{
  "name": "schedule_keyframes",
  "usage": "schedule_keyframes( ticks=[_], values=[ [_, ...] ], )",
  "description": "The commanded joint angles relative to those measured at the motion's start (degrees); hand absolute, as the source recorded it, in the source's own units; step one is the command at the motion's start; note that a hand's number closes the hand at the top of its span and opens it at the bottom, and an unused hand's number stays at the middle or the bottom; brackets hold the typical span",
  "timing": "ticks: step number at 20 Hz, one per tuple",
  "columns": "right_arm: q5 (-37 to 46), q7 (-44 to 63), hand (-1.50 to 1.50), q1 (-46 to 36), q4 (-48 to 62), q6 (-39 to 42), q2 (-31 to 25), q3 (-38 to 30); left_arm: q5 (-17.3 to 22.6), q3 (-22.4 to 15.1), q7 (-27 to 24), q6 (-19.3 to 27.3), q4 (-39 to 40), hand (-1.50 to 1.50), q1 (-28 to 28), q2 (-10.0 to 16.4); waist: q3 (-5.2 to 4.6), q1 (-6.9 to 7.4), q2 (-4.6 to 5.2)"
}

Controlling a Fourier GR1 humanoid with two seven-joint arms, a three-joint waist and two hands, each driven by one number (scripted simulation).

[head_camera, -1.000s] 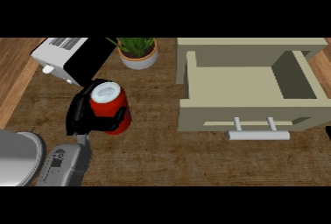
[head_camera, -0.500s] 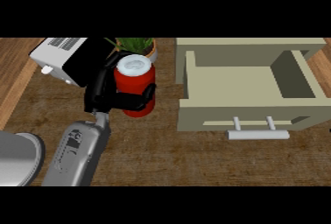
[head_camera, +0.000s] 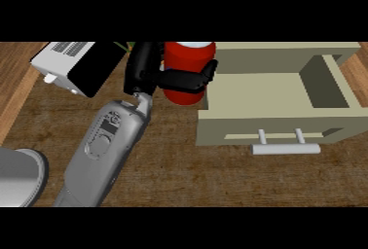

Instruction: Pick up the can, place it into the drawer and close the drawer

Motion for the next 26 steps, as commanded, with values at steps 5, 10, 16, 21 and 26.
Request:
schedule_keyframes(
  ticks=[5, 10, 16, 21, 26],
  values=[
    [-0.41, 5.87, -1.5, -3.13, -3.31, -1.93, -0.5, -0.15, 3.14, -1.11, 4.25, 5.18, 10.34, 1.5, -16.07, -0.06, -0.01, -0.15, 0.08],
    [-0.24, 3.41, -1.5, -3.29, -0.09, -0.59, -0.92, -0.92, 6.06, -2.34, 2.66, 9.08, 20.09, 1.5, -25.15, -0.06, 0.02, -0.8, 0.21],
    [0.37, -0.21, -1.5, -3.83, 3.64, 0.58, 0.02, -0.16, 11.36, -4.41, -2.14, 10.25, 31.6, 1.5, -31.67, -0.06, 0.06, -1.6, 0.49],
    [1.62, 4.95, -1.5, -8.13, 1.68, -1.92, -1.14, 0.4, 14.56, -5.58, -4.17, 10.84, 37.73, 1.5, -35.01, -0.06, 0.04, -1.75, 0.69],
    [0.08, 3.15, -1.5, -6.08, 1.59, -0.4, -0.83, -0.36, 17.1, -7.93, -1.82, 11.89, 42.12, 1.5, -41.44, -0.06, 0.08, -1.99, 0.45]
  ],
)
